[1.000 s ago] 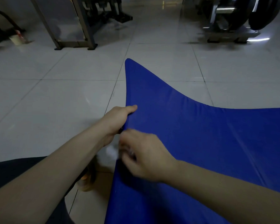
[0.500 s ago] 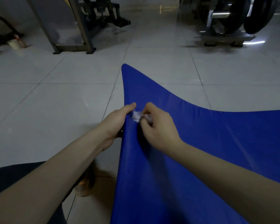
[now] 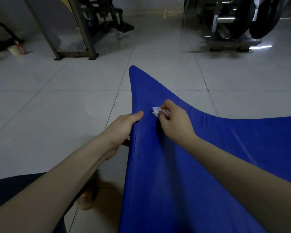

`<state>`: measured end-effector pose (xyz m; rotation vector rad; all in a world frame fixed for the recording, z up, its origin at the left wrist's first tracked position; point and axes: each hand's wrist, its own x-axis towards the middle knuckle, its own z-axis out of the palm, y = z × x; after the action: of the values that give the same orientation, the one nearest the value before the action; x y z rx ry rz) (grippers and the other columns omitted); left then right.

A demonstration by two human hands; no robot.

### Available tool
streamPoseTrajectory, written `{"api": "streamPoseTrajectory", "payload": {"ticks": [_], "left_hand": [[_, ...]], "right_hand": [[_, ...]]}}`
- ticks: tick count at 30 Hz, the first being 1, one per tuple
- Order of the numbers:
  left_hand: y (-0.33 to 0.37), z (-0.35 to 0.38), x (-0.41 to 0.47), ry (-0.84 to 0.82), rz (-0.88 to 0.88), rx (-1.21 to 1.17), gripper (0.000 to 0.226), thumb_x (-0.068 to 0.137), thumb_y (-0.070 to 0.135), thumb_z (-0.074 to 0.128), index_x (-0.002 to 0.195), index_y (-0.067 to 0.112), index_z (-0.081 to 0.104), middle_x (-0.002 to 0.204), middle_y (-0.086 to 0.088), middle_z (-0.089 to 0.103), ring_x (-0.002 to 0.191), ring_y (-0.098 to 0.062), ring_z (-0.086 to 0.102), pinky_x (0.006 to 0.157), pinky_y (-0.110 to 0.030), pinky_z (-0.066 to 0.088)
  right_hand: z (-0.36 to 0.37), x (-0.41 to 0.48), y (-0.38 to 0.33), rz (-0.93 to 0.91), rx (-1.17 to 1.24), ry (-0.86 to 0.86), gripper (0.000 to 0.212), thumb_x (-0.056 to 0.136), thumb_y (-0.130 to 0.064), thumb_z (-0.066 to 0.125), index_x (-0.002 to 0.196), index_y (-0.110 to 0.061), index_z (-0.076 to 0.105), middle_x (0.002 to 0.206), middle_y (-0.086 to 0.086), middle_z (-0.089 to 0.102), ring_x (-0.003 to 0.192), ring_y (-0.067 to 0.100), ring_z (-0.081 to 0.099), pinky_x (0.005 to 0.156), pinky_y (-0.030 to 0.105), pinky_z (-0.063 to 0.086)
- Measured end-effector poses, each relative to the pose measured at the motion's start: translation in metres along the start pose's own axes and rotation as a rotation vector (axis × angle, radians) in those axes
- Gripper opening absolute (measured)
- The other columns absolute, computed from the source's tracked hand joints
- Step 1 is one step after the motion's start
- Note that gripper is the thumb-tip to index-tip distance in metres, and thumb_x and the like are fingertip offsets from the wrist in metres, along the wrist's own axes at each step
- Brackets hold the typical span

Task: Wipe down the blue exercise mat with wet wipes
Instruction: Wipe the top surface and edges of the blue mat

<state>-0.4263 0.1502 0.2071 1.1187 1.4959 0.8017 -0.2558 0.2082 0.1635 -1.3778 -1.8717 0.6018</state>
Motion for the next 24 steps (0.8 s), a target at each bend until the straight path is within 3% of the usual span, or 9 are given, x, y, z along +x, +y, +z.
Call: {"api": "streamPoseTrajectory", "payload": {"ticks": [2,4,7,9,11,14,16,20,24], "left_hand": [[0.0,0.0,0.001,-0.007,-0.004,-0.032,0.036,0.105,0.046,0.044,0.111,0.024,0.073,0.103,0.004,0.078,0.102,-0.019,0.072,0.097,-0.041,0.054],[0.001,-0.001,0.001,0.006,-0.004,-0.105,0.035,0.105,0.044,0.046,0.105,0.025,0.075,0.103,0.001,0.078,0.103,-0.021,0.072,0.099,-0.04,0.052],[0.003,0.0,0.002,0.049,-0.048,-0.222,0.045,0.098,0.057,0.05,0.086,0.019,0.071,0.084,-0.002,0.075,0.08,-0.013,0.07,0.085,-0.03,0.048],[0.006,0.001,0.003,0.004,-0.123,-0.349,0.05,0.094,0.06,0.054,0.092,0.013,0.072,0.081,-0.004,0.074,0.068,-0.013,0.07,0.077,-0.03,0.05],[0.009,0.003,0.003,-0.027,-0.194,-0.449,0.05,0.093,0.057,0.06,0.106,0.011,0.074,0.091,-0.007,0.078,0.07,-0.018,0.075,0.066,-0.03,0.057],[0.009,0.003,0.003,-0.017,-0.197,-0.45,0.044,0.095,0.05,0.062,0.099,0.007,0.073,0.08,-0.006,0.077,0.063,-0.017,0.073,0.057,-0.025,0.058],[0.008,0.003,0.004,-0.007,-0.15,-0.413,0.039,0.097,0.047,0.059,0.095,0.009,0.07,0.074,-0.003,0.075,0.064,-0.013,0.073,0.059,-0.024,0.057],[0.002,0.002,0.004,0.071,-0.057,-0.305,0.036,0.101,0.045,0.054,0.103,0.015,0.075,0.095,-0.003,0.079,0.086,-0.015,0.074,0.087,-0.032,0.052],[0.003,0.003,0.002,0.064,-0.06,-0.272,0.032,0.102,0.047,0.052,0.11,0.024,0.073,0.104,0.003,0.078,0.096,-0.016,0.074,0.094,-0.037,0.054]], "right_hand": [[0.003,0.005,0.006,0.085,0.029,-0.006,0.009,0.096,-0.016,0.05,0.087,-0.016,0.049,0.07,0.0,0.057,0.063,0.022,0.054,0.056,0.045,0.047],[0.007,-0.003,-0.009,0.03,0.083,-0.015,0.01,0.095,-0.014,0.051,0.086,-0.015,0.049,0.065,-0.001,0.053,0.058,0.018,0.048,0.052,0.04,0.041],[0.009,-0.032,-0.046,-0.199,0.122,-0.078,0.007,0.093,-0.014,0.053,0.087,-0.016,0.051,0.068,-0.003,0.053,0.06,0.016,0.05,0.052,0.039,0.043],[0.009,-0.054,-0.066,-0.452,0.077,-0.18,0.003,0.09,-0.015,0.055,0.09,-0.017,0.053,0.079,-0.005,0.055,0.064,0.015,0.05,0.054,0.037,0.046],[0.01,-0.065,-0.069,-0.681,-0.028,-0.259,0.006,0.089,-0.017,0.055,0.094,-0.014,0.057,0.087,0.0,0.056,0.064,0.016,0.049,0.05,0.038,0.046],[0.009,-0.054,-0.058,-0.773,-0.114,-0.219,0.012,0.089,-0.019,0.051,0.096,-0.012,0.057,0.09,0.002,0.057,0.063,0.017,0.049,0.044,0.038,0.045],[0.007,-0.044,-0.048,-0.718,-0.099,-0.13,0.013,0.09,-0.021,0.047,0.098,-0.013,0.055,0.091,0.001,0.057,0.063,0.015,0.047,0.044,0.037,0.044],[0.012,-0.029,-0.019,-0.487,-0.044,-0.075,0.018,0.096,-0.029,0.04,0.102,-0.017,0.052,0.104,-0.004,0.059,0.07,0.02,0.057,0.055,0.044,0.051],[0.01,0.0,0.025,0.0,-0.08,0.041,0.007,0.099,-0.022,0.046,0.095,-0.017,0.049,0.092,0.0,0.061,0.077,0.025,0.059,0.057,0.035,0.044]]}}
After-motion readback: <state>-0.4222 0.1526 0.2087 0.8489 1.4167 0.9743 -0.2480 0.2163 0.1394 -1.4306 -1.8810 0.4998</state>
